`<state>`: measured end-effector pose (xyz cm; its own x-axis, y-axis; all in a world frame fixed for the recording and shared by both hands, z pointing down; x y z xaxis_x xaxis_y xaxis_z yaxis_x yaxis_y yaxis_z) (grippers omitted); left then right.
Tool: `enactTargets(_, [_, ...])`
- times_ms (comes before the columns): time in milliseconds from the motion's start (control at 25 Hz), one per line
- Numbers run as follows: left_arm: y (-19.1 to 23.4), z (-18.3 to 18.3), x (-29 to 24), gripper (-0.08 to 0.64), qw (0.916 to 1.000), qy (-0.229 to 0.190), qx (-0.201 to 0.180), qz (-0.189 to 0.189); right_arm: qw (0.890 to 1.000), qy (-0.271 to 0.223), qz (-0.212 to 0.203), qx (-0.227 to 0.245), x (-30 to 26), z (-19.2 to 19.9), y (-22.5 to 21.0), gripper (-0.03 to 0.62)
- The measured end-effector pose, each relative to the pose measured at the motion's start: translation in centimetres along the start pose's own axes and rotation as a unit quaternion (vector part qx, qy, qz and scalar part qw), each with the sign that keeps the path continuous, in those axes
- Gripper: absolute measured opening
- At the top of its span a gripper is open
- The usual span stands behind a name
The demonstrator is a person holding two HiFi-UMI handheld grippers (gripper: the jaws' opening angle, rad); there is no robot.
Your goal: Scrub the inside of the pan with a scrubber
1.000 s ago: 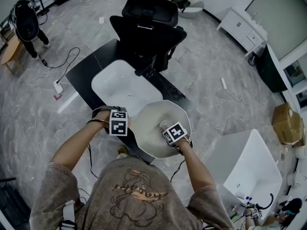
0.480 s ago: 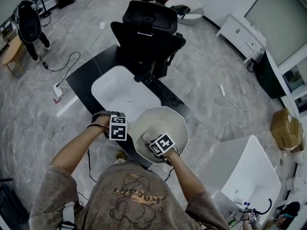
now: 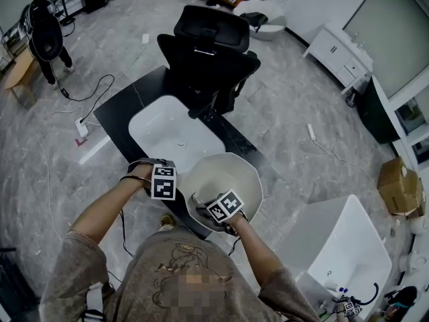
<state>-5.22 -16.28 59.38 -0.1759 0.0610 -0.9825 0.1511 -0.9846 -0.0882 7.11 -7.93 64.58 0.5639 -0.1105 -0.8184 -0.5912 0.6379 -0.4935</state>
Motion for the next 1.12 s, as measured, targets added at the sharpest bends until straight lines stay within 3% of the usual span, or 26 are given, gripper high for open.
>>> enactTargets(120, [-0.1, -0.2, 0.9, 0.224, 0.9999, -0.015, 0.004, -0.002, 1.000, -0.010, -0.002, -0.004, 0.4, -0.1, 0.0, 0.083])
enactTargets(280, [0.3, -1.8, 4.2, 0.210, 0.9956, -0.089, 0.031, 0.007, 1.000, -0.025, -0.002, -0.010, 1.1, -0.1, -0.1, 0.083])
enactTargets(320, [0.6, -2.3, 5.1, 0.157, 0.9937, -0.106, 0.039, -0.001, 0.999, -0.032, -0.001, -0.012, 1.4, -0.1, -0.1, 0.083])
enactTargets(360, [0.9, -2.7, 5.8, 0.061, 0.9913, -0.121, 0.050, -0.010, 0.999, -0.042, 0.000, -0.016, 1.8, -0.3, -0.1, 0.083])
enactTargets(400, [1.2, -3.0, 6.4, 0.018, 0.9882, -0.137, 0.065, -0.018, 0.998, -0.055, 0.001, -0.021, 2.3, -0.4, -0.1, 0.083])
enactTargets(600, [2.3, -4.5, 8.2, 0.017, 0.9632, -0.216, 0.153, -0.047, 0.988, -0.146, 0.032, -0.048, 6.0, -2.2, -0.4, 0.080])
enactTargets(720, [3.2, -5.1, 10.0, 0.017, 0.9347, -0.269, 0.214, -0.089, 0.972, -0.217, 0.079, -0.049, 9.2, -3.6, 0.1, 0.080])
enactTargets(800, [3.6, -5.3, 11.7, 0.017, 0.9050, -0.314, 0.263, -0.115, 0.954, -0.271, 0.122, -0.044, 11.6, -4.3, 0.7, 0.080])
enactTargets(920, [3.7, -5.4, 13.9, 0.017, 0.8566, -0.373, 0.320, -0.158, 0.918, -0.352, 0.179, -0.041, 15.0, -5.0, 1.9, 0.080])
enactTargets(1120, [2.3, -4.8, 16.3, 0.017, 0.8060, -0.419, 0.353, -0.225, 0.859, -0.442, 0.256, -0.039, 19.4, -4.8, 4.1, 0.080])
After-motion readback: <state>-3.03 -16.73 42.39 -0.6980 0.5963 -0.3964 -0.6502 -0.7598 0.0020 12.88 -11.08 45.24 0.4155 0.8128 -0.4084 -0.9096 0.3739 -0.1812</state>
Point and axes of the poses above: the fingertips, and each gripper's own axes: x backward along the fingers, y to its left, z out of its underside, the point moved 5 cm from there along x, backward along the fingers, and after that the axes turned 4 degrees about y, right-handed, at the moved point
